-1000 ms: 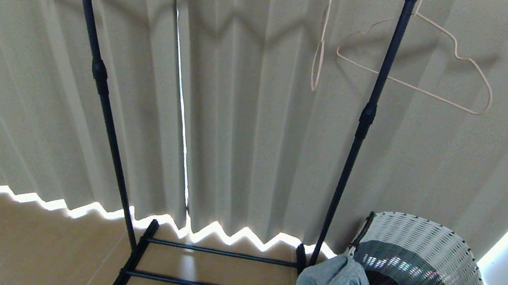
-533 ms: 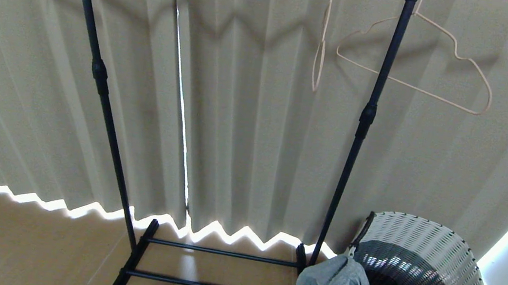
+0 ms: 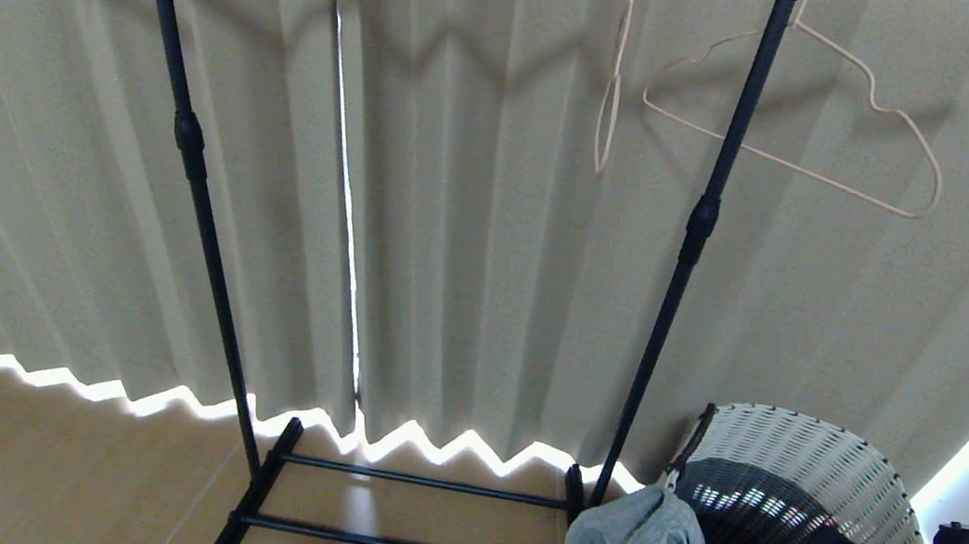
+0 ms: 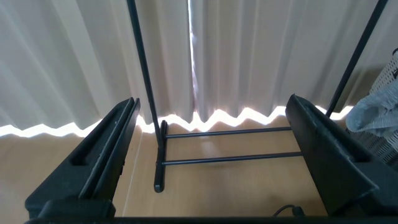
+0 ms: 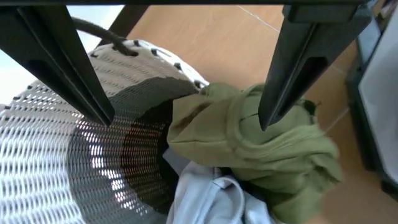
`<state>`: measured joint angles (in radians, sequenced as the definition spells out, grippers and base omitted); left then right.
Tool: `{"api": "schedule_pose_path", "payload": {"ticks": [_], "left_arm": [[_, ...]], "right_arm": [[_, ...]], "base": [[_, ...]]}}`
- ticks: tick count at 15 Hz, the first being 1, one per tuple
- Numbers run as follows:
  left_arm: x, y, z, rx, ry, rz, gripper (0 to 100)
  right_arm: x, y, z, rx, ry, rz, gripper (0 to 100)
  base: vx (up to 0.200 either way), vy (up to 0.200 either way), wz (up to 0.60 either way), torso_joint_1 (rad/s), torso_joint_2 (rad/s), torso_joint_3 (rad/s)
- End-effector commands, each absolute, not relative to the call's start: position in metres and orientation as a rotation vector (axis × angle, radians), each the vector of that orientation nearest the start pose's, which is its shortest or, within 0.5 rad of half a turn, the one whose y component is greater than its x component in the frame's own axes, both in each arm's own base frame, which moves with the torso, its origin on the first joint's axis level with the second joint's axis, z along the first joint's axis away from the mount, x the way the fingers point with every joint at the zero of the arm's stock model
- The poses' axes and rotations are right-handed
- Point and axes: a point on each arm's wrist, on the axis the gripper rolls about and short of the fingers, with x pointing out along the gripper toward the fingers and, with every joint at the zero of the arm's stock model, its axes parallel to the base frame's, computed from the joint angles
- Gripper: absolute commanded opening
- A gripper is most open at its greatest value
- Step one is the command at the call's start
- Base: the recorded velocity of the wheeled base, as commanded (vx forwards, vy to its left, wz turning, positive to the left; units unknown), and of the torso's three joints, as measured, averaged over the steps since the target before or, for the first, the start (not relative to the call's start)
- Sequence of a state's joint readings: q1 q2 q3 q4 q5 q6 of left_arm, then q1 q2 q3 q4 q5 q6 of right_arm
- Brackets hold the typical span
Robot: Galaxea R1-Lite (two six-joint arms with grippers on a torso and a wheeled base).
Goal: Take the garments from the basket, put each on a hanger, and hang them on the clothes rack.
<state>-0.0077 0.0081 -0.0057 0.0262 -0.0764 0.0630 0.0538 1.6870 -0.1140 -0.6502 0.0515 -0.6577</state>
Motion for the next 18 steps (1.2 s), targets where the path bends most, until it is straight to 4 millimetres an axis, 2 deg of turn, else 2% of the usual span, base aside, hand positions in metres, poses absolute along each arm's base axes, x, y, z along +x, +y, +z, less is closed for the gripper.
{"api": "schedule_pose_path", "payload": {"ticks": [1,10,11,15,18], "left_arm": [[-0.023,-0.002,0.074,0.063,0.026,-0.085,100],[-0.023,-0.002,0.075,0.06,0.025,-0.084,100],[-0.023,-0.002,0.075,0.06,0.025,-0.081,100],[-0.023,-0.002,0.075,0.06,0.025,-0.084,100],[-0.023,-0.002,0.075,0.06,0.025,-0.082,100]], "right_arm": [[0.176,0.01,0.026,-0.603,0.941,0.418,100],[0.204,0.011,0.011,-0.634,0.983,0.365,100],[0.208,0.011,0.006,-0.639,0.975,0.355,0],[0.208,0.011,0.003,-0.646,0.899,0.33,0],[0.19,0.01,0.027,-0.647,0.8,0.295,0]], "base": [[0.0,0.0,0.0,0.0,0.0,0.0],[0.0,0.0,0.0,0.0,0.0,0.0],[0.0,0.0,0.0,0.0,0.0,0.0],[0.0,0.0,0.0,0.0,0.0,0.0],[0.0,0.0,0.0,0.0,0.0,0.0]]}}
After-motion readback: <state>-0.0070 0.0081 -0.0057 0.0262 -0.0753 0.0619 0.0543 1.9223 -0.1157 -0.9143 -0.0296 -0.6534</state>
